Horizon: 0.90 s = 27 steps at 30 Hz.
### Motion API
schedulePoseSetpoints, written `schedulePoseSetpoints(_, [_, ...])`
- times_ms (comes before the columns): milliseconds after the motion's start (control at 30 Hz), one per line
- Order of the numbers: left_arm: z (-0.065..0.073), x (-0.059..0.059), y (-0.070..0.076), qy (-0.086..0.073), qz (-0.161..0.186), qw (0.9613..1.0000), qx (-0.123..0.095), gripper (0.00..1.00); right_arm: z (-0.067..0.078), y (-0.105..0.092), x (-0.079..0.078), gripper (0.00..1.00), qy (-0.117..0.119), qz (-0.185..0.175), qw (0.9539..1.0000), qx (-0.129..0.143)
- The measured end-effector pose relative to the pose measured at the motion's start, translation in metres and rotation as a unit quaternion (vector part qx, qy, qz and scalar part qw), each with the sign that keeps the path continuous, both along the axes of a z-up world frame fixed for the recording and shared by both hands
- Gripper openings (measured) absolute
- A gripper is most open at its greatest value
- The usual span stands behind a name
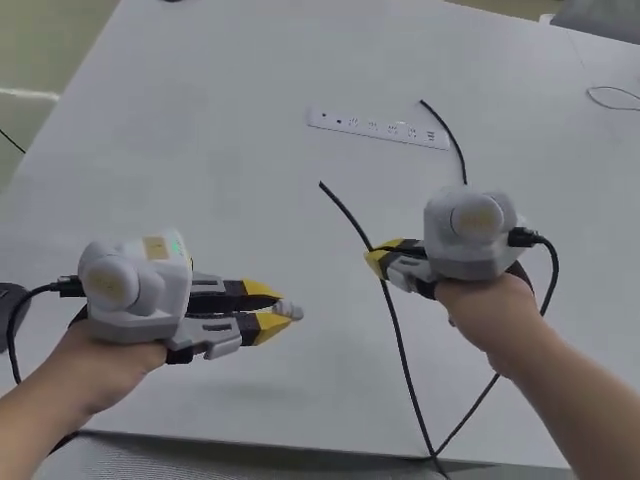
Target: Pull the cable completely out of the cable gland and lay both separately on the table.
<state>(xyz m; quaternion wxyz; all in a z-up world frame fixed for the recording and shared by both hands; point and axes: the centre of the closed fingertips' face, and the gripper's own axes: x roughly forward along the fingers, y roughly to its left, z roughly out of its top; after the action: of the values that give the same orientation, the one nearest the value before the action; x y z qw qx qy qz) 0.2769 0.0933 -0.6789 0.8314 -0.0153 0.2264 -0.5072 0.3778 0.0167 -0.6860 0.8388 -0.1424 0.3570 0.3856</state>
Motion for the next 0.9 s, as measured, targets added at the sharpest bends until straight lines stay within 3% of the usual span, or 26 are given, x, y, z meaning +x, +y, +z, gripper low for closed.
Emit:
schedulePoseSetpoints(267, [-0.015, -0.005, 0.009, 0.01, -0.005, 0.9999, 0.001, 0.15, -0.008, 0.023, 0.015, 0.0, -0.009, 0.018, 0.9994, -0.029])
schedulePoseSetpoints(567, [-0.027, -0.006, 0.017, 0.019, -0.004, 0.9998, -0.002, 0.15, -0.014, 0.052, 0.027, 0.0, -0.008, 0.032, 0.9989, -0.033])
schedulePoseSetpoints(900, [-0.043, -0.011, 0.025, 0.027, -0.006, 0.9996, 0.001, 0.15, -0.024, 0.093, 0.023, 0.0, -0.004, 0.08, 0.9961, -0.036])
